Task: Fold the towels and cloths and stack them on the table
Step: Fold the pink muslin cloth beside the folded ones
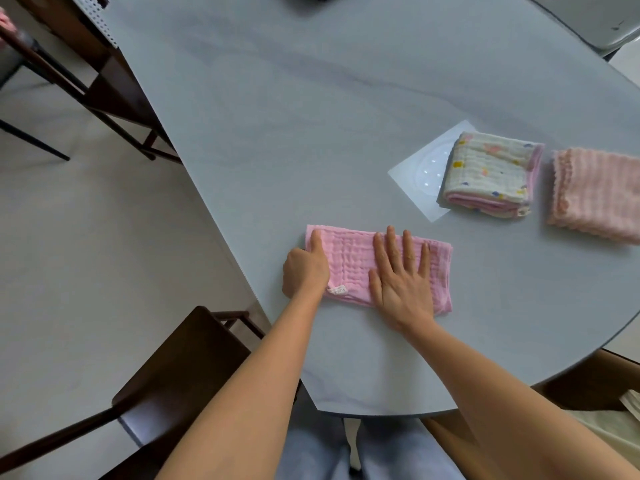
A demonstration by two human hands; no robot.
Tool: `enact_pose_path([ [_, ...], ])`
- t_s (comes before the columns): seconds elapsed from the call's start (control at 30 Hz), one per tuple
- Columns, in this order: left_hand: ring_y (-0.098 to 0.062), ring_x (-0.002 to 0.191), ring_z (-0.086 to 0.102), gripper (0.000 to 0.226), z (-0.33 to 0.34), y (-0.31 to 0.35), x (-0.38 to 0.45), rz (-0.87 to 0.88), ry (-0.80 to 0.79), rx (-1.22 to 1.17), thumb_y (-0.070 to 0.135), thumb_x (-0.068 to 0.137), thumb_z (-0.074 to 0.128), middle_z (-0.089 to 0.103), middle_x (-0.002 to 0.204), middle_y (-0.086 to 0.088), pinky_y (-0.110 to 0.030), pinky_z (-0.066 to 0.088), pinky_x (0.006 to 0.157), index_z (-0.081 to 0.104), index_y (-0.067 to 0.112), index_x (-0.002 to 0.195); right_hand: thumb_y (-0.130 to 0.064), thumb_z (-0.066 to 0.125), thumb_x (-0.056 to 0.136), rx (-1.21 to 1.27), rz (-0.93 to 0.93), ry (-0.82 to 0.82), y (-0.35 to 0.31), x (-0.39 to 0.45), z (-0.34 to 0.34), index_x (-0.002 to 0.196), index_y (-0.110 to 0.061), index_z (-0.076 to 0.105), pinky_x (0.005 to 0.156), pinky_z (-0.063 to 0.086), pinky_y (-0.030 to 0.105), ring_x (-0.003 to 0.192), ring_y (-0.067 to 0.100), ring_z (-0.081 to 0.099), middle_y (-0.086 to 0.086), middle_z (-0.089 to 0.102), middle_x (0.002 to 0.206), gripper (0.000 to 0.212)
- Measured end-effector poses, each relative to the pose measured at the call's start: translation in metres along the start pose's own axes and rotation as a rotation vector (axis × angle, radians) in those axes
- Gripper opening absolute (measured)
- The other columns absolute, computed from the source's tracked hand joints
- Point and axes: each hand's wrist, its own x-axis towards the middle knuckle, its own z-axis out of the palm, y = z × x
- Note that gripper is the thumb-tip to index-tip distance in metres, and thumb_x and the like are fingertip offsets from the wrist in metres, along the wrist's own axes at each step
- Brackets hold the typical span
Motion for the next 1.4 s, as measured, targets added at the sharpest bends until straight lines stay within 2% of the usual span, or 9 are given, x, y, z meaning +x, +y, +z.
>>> enact_pose_path([
  [0.27,-0.034,0.098,0.059,0.035,-0.004,-0.004,0.005,0.341,0.088,0.145,0.042,0.102,0.033,0.064,0.106,-0.014,-0.037,0.04,0.073,0.05,0.012,0.106,-0.042,0.025,0.095,-0.002,0.011,-0.012,0.001,0.005,-0.002,0.151,-0.016,0.024,0.115,0.004,0.051,0.145,0.03,0.013,0.007,0.02,0.158,0.062],
  [0.53,-0.015,0.058,0.037,0.03,-0.007,-0.034,0.017,0.407,0.2,-0.322,0.028,0.101,0.044,0.043,0.064,0.004,-0.031,0.029,0.056,0.044,0.007,0.079,-0.044,0.032,0.09,0.009,0.005,0.018,-0.012,0.0,0.0,0.149,-0.022,0.031,0.115,0.011,0.05,0.144,0.033,0.021,0.008,0.026,0.156,0.063],
  [0.8,-0.016,0.067,0.049,0.023,0.006,-0.003,-0.005,0.461,0.021,-0.459,0.027,0.099,0.049,0.055,0.074,0.002,-0.027,0.038,0.059,0.053,0.009,0.085,-0.048,0.026,0.091,0.032,-0.027,-0.107,-0.001,0.005,0.003,0.149,-0.019,0.029,0.115,-0.005,0.043,0.145,0.032,0.019,0.008,0.022,0.157,0.065],
  [0.87,-0.02,0.067,0.047,0.024,0.0,0.002,-0.01,0.494,0.029,-0.418,0.028,0.098,0.051,0.051,0.069,0.005,-0.028,0.033,0.057,0.049,0.01,0.082,-0.049,0.02,0.094,0.18,-0.113,-0.121,0.007,0.004,-0.008,0.151,-0.019,0.016,0.116,-0.01,0.035,0.147,0.025,0.009,0.003,0.01,0.158,0.064],
  [0.93,-0.027,0.073,0.053,0.022,-0.007,0.01,-0.015,0.512,0.051,-0.386,0.03,0.096,0.053,0.053,0.071,0.002,-0.029,0.031,0.059,0.051,0.011,0.086,-0.041,0.026,0.098,0.45,-0.13,-0.027,0.013,0.004,-0.029,0.15,-0.014,0.024,0.118,0.003,0.028,0.146,0.017,0.016,0.003,0.017,0.157,0.059],
  [1.07,-0.026,0.086,0.064,0.028,0.01,0.033,-0.044,0.627,-0.052,-0.19,0.034,0.089,0.062,0.067,0.092,-0.002,-0.034,0.05,0.07,0.056,0.016,0.109,-0.024,0.042,0.097,1.071,0.386,0.141,0.038,0.011,-0.08,0.115,-0.006,0.063,0.091,0.046,0.032,0.102,0.021,0.062,0.007,0.066,0.111,0.034],
  [1.17,-0.022,0.101,0.063,0.043,0.035,0.041,-0.074,0.759,-0.11,-0.012,0.031,0.084,0.067,0.066,0.114,0.001,-0.034,0.051,0.081,0.053,0.023,0.123,-0.023,0.043,0.099,1.537,0.772,-0.074,0.061,0.016,-0.1,0.105,0.002,0.063,0.072,0.053,0.033,0.077,0.026,0.065,0.014,0.068,0.086,0.033],
  [1.3,-0.023,0.107,0.061,0.056,0.07,0.041,-0.1,0.824,-0.194,0.167,0.028,0.083,0.068,0.065,0.116,-0.001,-0.032,0.047,0.081,0.044,0.024,0.134,-0.04,0.056,0.092,1.542,0.851,-0.284,0.079,0.006,-0.104,0.098,-0.006,0.065,0.06,0.054,0.028,0.069,0.019,0.067,0.01,0.069,0.081,0.036],
  [1.4,-0.025,0.108,0.061,0.058,0.09,0.044,-0.104,0.792,-0.168,0.247,0.031,0.084,0.065,0.066,0.116,-0.002,-0.036,0.05,0.081,0.04,0.027,0.136,-0.03,0.068,0.087,1.394,0.799,-0.281,0.084,0.008,-0.097,0.089,-0.003,0.063,0.064,0.057,0.034,0.066,0.018,0.064,0.013,0.066,0.079,0.027],
])
